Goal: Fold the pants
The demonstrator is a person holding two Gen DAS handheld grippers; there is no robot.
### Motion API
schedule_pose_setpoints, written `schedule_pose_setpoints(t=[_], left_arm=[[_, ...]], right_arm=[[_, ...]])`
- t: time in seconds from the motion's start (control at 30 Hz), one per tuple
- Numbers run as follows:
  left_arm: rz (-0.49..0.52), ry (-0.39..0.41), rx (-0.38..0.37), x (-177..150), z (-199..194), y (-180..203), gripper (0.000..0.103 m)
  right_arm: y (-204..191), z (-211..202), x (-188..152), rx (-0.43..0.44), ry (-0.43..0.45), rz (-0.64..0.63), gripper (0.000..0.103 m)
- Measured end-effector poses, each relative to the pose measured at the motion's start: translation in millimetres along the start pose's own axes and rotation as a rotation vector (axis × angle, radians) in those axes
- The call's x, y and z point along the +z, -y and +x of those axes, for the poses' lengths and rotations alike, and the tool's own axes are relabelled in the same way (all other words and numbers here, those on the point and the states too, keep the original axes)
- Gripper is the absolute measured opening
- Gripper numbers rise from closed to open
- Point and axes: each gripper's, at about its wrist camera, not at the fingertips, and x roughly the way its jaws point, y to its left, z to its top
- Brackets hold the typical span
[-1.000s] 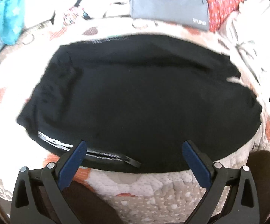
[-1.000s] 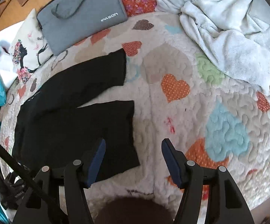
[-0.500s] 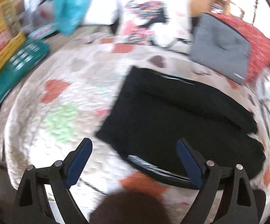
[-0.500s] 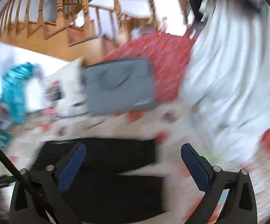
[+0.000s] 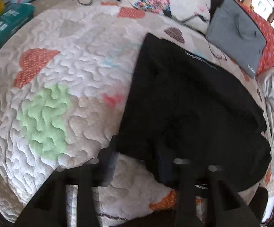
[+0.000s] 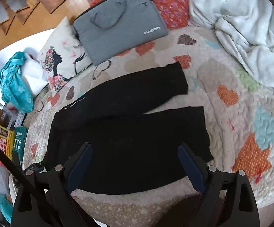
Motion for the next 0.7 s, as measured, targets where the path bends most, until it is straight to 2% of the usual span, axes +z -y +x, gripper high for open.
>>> schedule_pose_setpoints(t=[0.03,0.07,0.13,0.2,0.3,0.47,0.53,0.63,0.7], left_arm=[[-0.018,0.008,-0.019,-1,-5,-1,0.027],[-0.037,0.01,-0.045,-3,-10,-3,0.024],[-0.085,0.006,-0.066,-8,-21,-13,0.023],[-0.123,0.007,-0.107,-13,-29,-21,0.023],[-0.171,-0.025,-0.112,-22,-26,-33,0.024],[-0.271,-0.048,-0.205,-25,-17,-54,0.034],[-0.263,-0.046,-0.2,-24,-21,-54,0.036],[-0.211,0.002,-0.092,-28,-42,-55,0.036],[-0.202,0.036,-0.072,-31,-53,-58,0.036]], right_arm=[[1,-1,0,-0.01,0.002,0.002,0.094],[3,-2,0,-0.014,0.002,0.003,0.094],[8,-3,0,-0.025,0.004,0.015,0.094],[12,-3,0,-0.03,0.001,0.028,0.094],[17,-1,-2,-0.033,-0.005,0.035,0.094],[25,9,-5,-0.017,-0.034,0.057,0.094],[29,9,-5,-0.023,-0.039,0.054,0.094],[45,9,-4,-0.068,-0.053,0.061,0.094],[63,8,-3,-0.102,-0.054,0.092,0.094]])
